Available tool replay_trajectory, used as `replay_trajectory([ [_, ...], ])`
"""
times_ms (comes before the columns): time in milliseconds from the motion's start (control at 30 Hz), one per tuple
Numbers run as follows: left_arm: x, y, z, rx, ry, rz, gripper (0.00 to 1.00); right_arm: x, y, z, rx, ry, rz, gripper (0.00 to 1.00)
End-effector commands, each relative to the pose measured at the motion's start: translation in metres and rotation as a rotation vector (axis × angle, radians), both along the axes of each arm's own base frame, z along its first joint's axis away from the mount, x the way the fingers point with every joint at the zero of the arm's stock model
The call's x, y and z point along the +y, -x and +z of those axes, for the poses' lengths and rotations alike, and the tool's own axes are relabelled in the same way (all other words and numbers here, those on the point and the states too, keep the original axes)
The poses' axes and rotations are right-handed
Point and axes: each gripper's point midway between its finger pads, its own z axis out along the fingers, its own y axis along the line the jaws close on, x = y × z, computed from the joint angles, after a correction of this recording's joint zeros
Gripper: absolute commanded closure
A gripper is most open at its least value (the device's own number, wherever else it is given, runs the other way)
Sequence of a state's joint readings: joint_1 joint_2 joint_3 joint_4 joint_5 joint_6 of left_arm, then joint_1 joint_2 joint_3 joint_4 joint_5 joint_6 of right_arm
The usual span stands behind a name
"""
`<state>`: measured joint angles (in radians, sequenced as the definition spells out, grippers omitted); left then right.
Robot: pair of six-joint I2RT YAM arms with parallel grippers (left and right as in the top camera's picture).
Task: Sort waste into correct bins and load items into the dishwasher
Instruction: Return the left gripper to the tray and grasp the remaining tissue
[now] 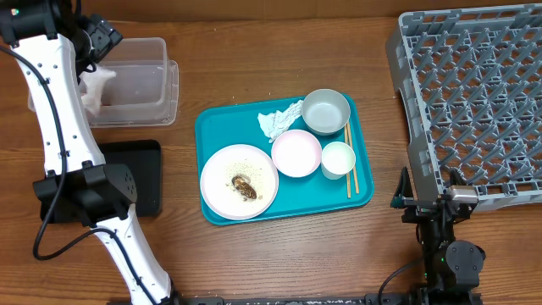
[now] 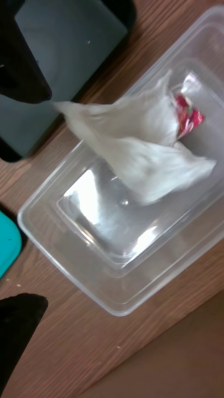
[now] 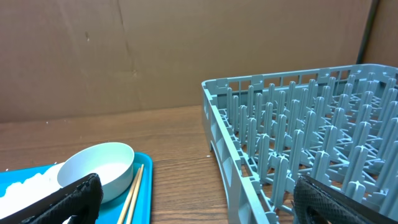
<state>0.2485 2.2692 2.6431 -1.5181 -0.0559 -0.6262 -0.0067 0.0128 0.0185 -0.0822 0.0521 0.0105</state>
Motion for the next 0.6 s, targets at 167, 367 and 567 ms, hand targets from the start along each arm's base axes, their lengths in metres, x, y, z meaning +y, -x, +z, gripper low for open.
replay_trajectory([
  [167,-0.064,-0.004,0.003,-0.034,0.175,-0.347,0.0,-0.002,0.0,-0.002,-0.004,0.003,-0.008,0.0],
  [367,-0.128,-0.002,0.0,-0.007,0.207,-0.538,0.1,-0.002,0.0,-0.002,-0.004,0.003,-0.008,0.0],
  [567,-0.203,0.007,-0.018,0.074,0.149,-0.715,0.19,-0.002,0.0,-0.002,-0.004,0.003,-0.008,0.0],
])
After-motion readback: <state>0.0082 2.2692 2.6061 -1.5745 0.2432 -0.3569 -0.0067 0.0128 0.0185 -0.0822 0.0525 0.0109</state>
